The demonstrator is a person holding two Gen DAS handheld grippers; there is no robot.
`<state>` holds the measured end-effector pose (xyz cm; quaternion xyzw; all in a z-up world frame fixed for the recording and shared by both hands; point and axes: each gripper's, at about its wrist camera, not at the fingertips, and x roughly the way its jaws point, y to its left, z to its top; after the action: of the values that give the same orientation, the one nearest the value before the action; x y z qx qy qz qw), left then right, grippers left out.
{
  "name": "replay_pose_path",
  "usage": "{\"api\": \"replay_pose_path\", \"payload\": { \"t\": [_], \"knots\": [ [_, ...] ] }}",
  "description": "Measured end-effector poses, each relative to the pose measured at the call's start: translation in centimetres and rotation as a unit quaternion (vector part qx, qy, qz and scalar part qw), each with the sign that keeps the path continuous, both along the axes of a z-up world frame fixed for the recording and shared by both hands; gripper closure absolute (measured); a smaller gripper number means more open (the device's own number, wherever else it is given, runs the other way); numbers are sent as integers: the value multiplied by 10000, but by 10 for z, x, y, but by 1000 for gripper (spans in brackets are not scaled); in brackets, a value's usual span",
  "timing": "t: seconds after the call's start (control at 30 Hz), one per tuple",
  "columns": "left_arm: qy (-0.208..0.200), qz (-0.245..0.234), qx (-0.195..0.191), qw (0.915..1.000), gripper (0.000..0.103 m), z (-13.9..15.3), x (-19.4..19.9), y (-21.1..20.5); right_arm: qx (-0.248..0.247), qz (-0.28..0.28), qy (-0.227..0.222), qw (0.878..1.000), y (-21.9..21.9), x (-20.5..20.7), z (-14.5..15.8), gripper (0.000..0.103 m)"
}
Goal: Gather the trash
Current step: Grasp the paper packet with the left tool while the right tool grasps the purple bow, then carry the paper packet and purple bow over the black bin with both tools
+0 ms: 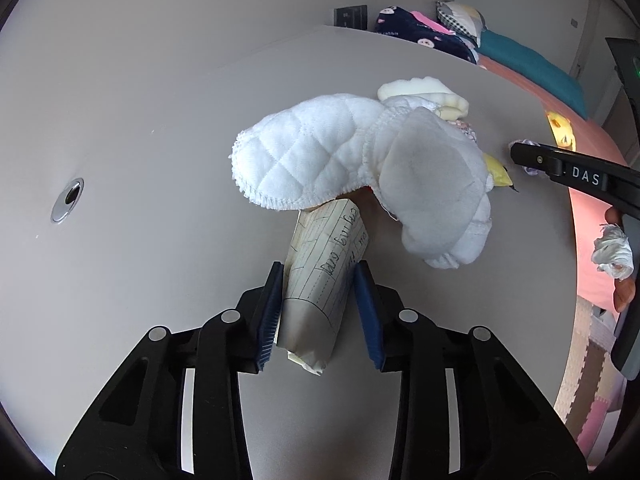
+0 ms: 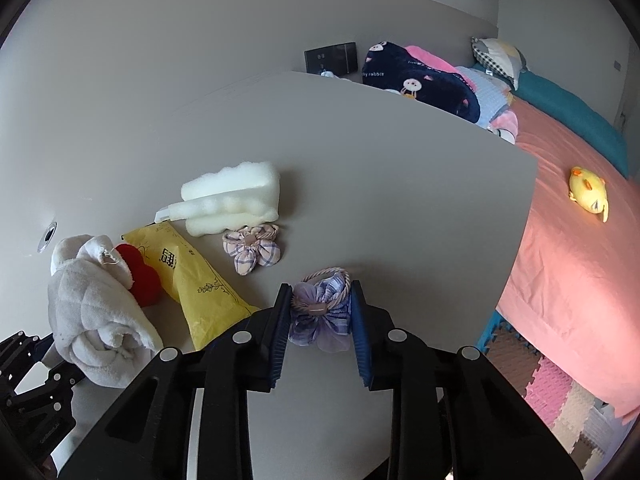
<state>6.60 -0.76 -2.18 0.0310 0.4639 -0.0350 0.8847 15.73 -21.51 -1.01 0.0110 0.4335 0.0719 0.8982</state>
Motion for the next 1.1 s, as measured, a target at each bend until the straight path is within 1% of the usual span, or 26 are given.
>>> {"api": "replay_pose_path", "payload": {
  "t": [0.1, 0.17, 0.27, 0.4, 0.6, 0.83, 1.1],
  "knots": [
    [26, 76, -25, 10000, 76, 2, 0, -2, 64, -40, -10, 10000, -4, -8, 4, 73],
    [49, 99, -46, 9999, 77, 3, -2, -3, 91, -66, -23, 9999, -7, -15, 7, 73],
    [49, 152, 37, 9999, 80, 6, -6, -8, 102, -89, -61, 9999, -9, -29, 11, 73],
    [-31, 140, 107, 9998, 83, 12, -14, -15, 122, -121, -131, 9998, -12, -46, 16, 73],
    [-217, -74, 211, 9995, 85, 22, -32, -30, 92, -168, -271, 9994, -15, -71, 25, 73],
    [-351, -214, 138, 9991, 85, 29, -50, -41, 108, -212, -399, 9989, -25, -97, 33, 73],
    [-572, -589, 143, 9965, 85, 44, -70, -68, 151, -363, -548, 9977, -43, -122, 42, 73]
  ]
}}
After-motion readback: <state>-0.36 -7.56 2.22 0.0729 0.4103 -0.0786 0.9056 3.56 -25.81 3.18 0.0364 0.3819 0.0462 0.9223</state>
